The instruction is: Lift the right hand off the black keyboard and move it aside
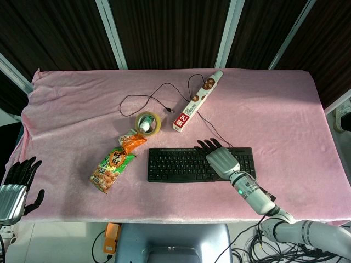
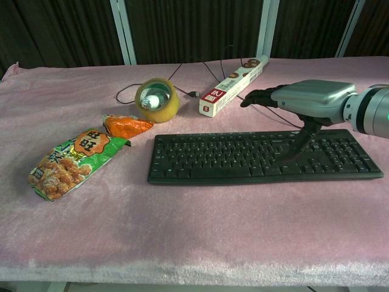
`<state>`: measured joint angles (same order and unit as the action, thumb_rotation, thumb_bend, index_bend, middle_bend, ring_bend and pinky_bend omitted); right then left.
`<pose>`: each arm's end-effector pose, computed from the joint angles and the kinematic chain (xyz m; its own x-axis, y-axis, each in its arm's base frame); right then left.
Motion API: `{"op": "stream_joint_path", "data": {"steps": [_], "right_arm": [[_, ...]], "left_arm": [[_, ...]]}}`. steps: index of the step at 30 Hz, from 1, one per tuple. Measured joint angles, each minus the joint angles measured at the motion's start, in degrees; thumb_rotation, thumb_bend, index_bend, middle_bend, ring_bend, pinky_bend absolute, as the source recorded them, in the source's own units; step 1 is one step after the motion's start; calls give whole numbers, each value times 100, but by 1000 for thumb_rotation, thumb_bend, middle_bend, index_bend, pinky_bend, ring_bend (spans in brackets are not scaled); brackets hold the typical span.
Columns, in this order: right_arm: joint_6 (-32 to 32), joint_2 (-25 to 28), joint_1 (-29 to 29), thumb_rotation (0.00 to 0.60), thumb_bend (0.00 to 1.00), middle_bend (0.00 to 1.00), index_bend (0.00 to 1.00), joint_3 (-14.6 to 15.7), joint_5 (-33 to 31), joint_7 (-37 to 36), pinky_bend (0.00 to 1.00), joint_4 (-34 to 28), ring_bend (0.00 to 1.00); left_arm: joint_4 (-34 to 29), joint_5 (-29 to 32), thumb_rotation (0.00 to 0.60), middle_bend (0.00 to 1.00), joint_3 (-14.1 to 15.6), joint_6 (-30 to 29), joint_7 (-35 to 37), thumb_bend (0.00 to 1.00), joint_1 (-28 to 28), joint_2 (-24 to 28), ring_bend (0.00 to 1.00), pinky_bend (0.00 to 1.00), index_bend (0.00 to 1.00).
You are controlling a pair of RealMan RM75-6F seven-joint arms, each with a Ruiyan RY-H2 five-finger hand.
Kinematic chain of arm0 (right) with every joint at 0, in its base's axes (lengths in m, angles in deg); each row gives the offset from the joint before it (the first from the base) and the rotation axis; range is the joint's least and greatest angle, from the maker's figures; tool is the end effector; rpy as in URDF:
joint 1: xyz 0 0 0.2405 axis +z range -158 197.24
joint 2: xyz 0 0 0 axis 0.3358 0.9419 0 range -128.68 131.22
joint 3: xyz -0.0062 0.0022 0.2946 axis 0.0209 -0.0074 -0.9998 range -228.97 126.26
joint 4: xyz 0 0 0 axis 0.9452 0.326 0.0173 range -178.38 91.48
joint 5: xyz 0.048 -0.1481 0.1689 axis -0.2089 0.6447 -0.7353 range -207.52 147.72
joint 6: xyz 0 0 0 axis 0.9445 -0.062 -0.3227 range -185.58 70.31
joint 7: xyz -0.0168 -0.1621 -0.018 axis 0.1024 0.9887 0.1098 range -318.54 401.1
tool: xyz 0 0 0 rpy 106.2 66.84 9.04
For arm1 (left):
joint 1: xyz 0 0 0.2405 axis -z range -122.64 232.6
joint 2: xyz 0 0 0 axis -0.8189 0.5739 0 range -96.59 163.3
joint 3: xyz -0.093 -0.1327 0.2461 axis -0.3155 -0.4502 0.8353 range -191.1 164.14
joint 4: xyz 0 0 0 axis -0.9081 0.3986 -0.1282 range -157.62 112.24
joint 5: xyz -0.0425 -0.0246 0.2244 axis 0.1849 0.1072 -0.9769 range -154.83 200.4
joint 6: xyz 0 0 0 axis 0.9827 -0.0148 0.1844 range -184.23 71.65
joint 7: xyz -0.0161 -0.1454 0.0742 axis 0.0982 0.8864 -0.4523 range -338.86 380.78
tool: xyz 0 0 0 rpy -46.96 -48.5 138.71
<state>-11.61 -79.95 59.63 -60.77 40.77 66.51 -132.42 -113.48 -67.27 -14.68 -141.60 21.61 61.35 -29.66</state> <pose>-0.1880 -0.3744 -0.0239 0.6419 -0.2681 0.7183 -0.7259 -0.5142 0.4568 -0.3472 0.2084 0.1591 0.4345 0.0128 0.9006 0.8966 -0.1007 -0.4312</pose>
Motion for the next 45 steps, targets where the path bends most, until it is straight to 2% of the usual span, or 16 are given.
{"op": "stream_joint_path", "data": {"steps": [7, 10, 11, 12, 14, 15, 16, 17, 18, 19, 24, 28, 36, 45], "right_arm": [[141, 125, 1, 600, 252, 0, 0, 108, -48, -43, 76, -42, 0], [220, 205, -31, 600, 252, 7, 0, 159, -30, -81, 154, -51, 0], [256, 235, -44, 600, 268, 55, 0, 175, -12, -90, 239, -52, 39], [298, 257, -57, 600, 294, 150, 0, 189, 12, -92, 359, -50, 131], [403, 305, -91, 600, 390, 415, 3, 234, 105, -109, 636, -42, 406], [443, 330, -109, 600, 462, 601, 19, 258, 152, -129, 803, -34, 598], [491, 366, -133, 600, 534, 741, 39, 301, 207, -140, 907, -25, 743], [509, 394, -150, 600, 599, 855, 67, 338, 227, -127, 977, -21, 863], [518, 416, -164, 600, 660, 938, 103, 367, 233, -97, 1000, -19, 947], [538, 437, -182, 600, 711, 979, 131, 398, 231, -36, 1000, -14, 985], [573, 504, -247, 600, 862, 1000, 205, 491, -29, 307, 1000, -31, 1000], [530, 532, -254, 600, 926, 1000, 242, 537, -493, 646, 1000, -68, 1000], [317, 375, -78, 600, 975, 1000, 347, 632, -1294, 1244, 1000, -29, 1000], [277, 207, 59, 600, 974, 1000, 338, 707, -1343, 1203, 1000, 74, 1000]], "left_arm": [[0, 2, 600, 0, 17, 9, -64, 455, 3, -20, 0, 0, 0], [-4, 1, 600, 0, 15, -28, -35, 455, -10, -9, 0, 0, 0], [-2, 0, 600, 0, 18, -42, -23, 455, -21, -3, 0, 0, 0], [0, 4, 600, 0, 23, -45, -21, 455, -30, 1, 0, 0, 0], [0, 18, 600, 0, 32, -61, -27, 455, -51, 8, 0, 0, 0], [-1, 22, 600, 0, 33, -73, -28, 455, -60, 10, 0, 0, 0], [-1, 24, 600, 0, 35, -87, -26, 455, -69, 13, 0, 0, 0], [0, 23, 600, 0, 37, -107, -21, 455, -81, 15, 0, 0, 0], [1, 19, 600, 0, 39, -123, -14, 455, -89, 16, 0, 0, 0], [3, 14, 600, 0, 40, -138, -2, 455, -96, 17, 0, 0, 0], [14, 4, 600, 0, 48, -120, -4, 455, -92, 11, 0, 0, 0], [8, -11, 600, 2, 53, -108, -12, 455, -82, 8, 0, 0, 0], [13, 45, 600, 7, 20, -74, 3, 454, -60, 2, 0, 0, 0], [9, 66, 600, 7, 14, -88, 23, 454, -74, 6, 0, 0, 0]]}}
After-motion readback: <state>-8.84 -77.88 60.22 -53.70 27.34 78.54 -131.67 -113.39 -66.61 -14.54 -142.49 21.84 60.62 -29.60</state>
